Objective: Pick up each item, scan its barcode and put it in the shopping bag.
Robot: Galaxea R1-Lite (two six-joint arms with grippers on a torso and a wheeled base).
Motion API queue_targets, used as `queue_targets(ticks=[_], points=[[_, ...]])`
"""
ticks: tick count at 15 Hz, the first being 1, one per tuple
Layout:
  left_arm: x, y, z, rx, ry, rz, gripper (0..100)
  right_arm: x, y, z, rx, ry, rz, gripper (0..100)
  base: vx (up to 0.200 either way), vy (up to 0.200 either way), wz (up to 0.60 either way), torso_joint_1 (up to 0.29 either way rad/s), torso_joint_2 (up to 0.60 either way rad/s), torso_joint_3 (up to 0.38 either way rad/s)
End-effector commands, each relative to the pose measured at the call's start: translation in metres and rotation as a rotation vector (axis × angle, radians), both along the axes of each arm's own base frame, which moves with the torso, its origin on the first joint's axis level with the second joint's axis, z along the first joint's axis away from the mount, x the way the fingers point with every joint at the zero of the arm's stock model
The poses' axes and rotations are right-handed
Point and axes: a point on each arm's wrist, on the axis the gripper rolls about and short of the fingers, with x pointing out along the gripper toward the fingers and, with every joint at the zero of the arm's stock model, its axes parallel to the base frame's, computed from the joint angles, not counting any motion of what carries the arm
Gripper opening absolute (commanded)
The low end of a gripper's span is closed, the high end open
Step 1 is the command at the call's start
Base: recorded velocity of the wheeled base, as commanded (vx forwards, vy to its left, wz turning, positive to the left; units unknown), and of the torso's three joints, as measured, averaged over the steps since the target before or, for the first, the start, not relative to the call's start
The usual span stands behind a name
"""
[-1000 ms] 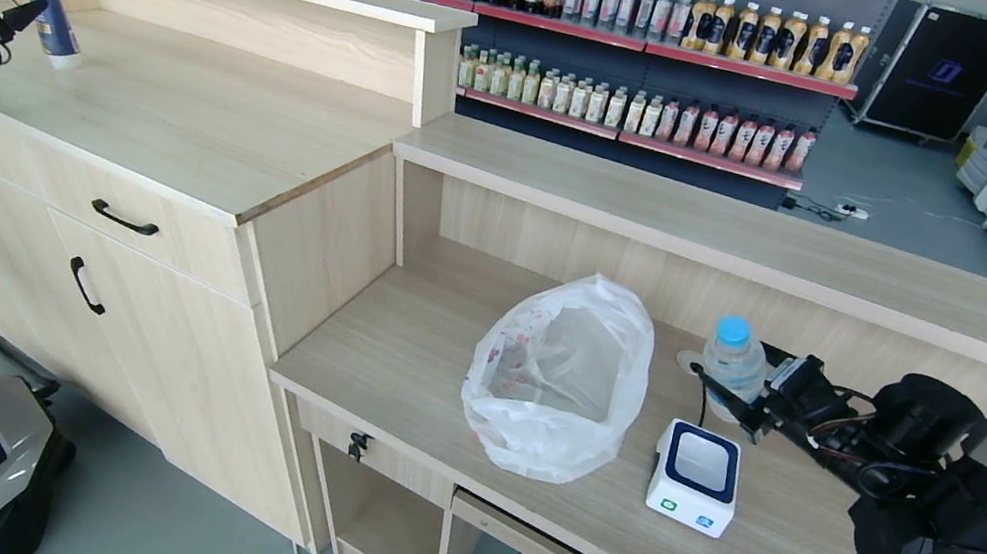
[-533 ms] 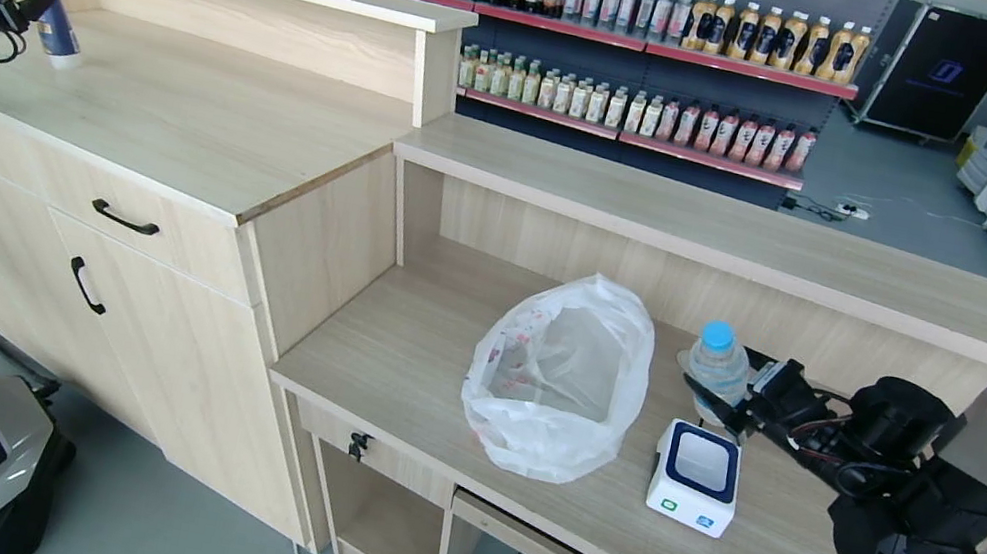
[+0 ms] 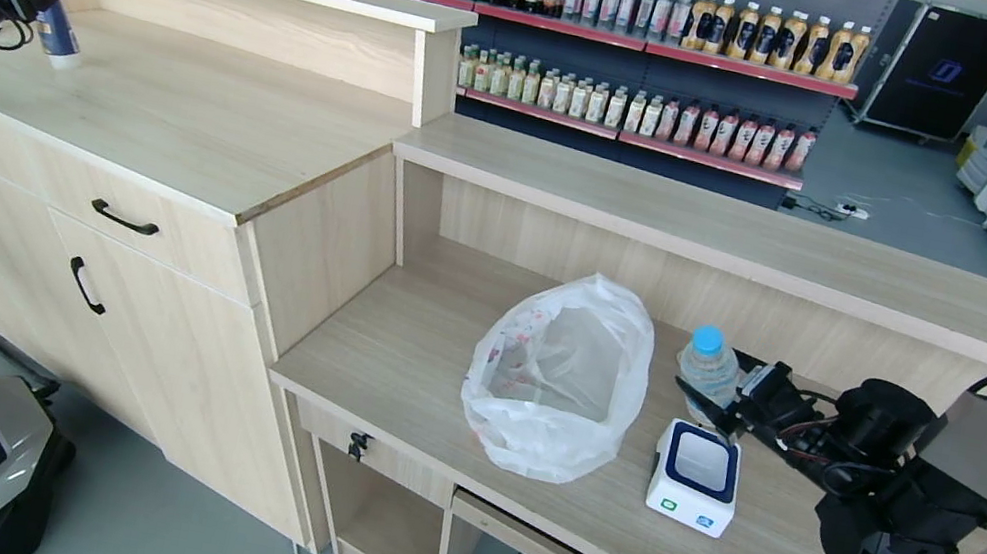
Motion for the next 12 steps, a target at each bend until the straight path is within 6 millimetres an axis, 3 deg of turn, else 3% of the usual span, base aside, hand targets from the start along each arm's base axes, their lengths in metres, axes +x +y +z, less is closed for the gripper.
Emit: queue_targets(ticks=[1, 12], points=[[0.0000, 0.0000, 0.0000, -0.001, 0.000, 0.001, 100, 0.0001, 0.0023, -0.0020, -0.002, 0.002, 0.006, 0, 0.000, 0.000, 0.00, 0.000, 0.00, 0.000], [0.0000, 0.0000, 0.0000, -0.001, 0.000, 0.001, 100, 0.0040, 0.0068, 0.0001, -0.034, -0.044, 0.015, 0, 0.000, 0.000, 0.00, 0.000, 0.00, 0.000]])
